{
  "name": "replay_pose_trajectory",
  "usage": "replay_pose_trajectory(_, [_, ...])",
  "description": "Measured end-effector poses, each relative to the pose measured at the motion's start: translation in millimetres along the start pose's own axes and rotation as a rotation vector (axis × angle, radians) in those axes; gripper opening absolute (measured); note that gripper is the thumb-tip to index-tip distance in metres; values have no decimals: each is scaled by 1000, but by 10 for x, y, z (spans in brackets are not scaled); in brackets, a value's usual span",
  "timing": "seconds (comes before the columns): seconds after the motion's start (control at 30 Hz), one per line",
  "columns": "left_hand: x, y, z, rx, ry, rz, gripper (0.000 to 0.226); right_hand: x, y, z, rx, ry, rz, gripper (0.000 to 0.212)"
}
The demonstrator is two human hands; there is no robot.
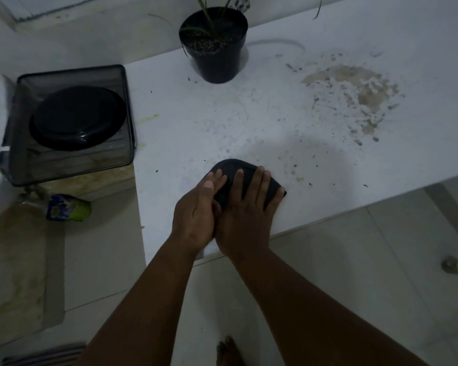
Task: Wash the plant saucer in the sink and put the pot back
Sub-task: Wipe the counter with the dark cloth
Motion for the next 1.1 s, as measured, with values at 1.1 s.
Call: replay_pose_trajectory(1.1, [880,-610,52,383,-227,-690,51,1121,621,-805,-313,774,160,71])
Point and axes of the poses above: each hand's wrist, its own z-axis away from the middle knuckle, its own y-axis out of the back of the hand, x = y × z, the point moved 9 cm from there along -z, towards the middle knuckle, and after that the axes turned 11 degrees about -z, right-handed, at the moved point
